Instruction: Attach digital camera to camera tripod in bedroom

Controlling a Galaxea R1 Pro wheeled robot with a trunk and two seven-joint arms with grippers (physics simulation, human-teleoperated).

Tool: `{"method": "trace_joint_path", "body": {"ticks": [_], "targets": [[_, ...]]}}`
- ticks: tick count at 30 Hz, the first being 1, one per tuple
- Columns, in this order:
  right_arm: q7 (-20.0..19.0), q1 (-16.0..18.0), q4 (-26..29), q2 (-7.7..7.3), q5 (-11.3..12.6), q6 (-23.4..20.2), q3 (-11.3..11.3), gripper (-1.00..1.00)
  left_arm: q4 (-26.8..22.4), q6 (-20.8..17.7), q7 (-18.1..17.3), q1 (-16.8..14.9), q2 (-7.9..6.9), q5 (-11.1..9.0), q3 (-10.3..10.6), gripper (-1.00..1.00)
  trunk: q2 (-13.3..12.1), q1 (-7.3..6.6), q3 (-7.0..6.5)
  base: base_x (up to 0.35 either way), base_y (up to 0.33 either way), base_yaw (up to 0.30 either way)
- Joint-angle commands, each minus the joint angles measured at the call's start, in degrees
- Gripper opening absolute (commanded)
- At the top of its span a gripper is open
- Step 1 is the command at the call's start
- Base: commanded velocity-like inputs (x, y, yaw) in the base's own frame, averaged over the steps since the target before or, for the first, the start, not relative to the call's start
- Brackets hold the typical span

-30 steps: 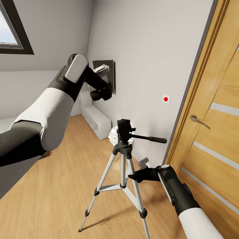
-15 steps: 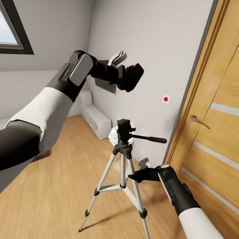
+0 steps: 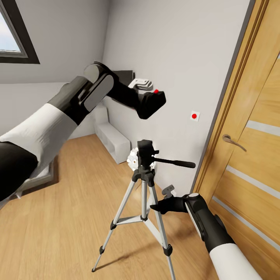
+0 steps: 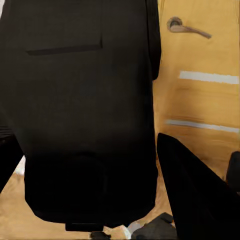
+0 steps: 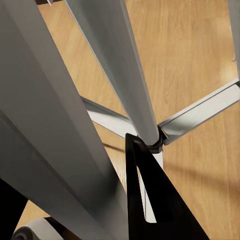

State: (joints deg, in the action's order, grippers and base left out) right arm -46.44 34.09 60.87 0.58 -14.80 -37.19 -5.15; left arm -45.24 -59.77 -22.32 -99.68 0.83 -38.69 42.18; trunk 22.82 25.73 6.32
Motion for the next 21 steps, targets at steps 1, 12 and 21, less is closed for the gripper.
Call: {"method": "trace_joint_path", "body": {"ticks": [1,12,21], "targets": [[-0.52,0.01,-0.27,0.03,-0.75,-0.78,-0.03,-1.00,-1.09,-0.01,-1.56,-0.12,-0.58,1.74,0.82,-1.00,0.10,0.05,0.15,0.000,0.000,0.000],[-0.58,0.02,-0.18,-0.01,-0.75,-0.78,-0.03,-1.00,-14.45,0.02,-19.74,-0.25,-6.82,20.88,6.24,-1.00,0.10,0.05,0.15,0.000,0.000,0.000],[-0.48,0.01,-0.14,-0.04,-0.75,-0.78,-0.04,-1.00,-19.41,0.53,-30.23,-0.25,-13.16,22.08,6.22,-1.00,0.10,0.05,0.15,0.000,0.000,0.000]]}}
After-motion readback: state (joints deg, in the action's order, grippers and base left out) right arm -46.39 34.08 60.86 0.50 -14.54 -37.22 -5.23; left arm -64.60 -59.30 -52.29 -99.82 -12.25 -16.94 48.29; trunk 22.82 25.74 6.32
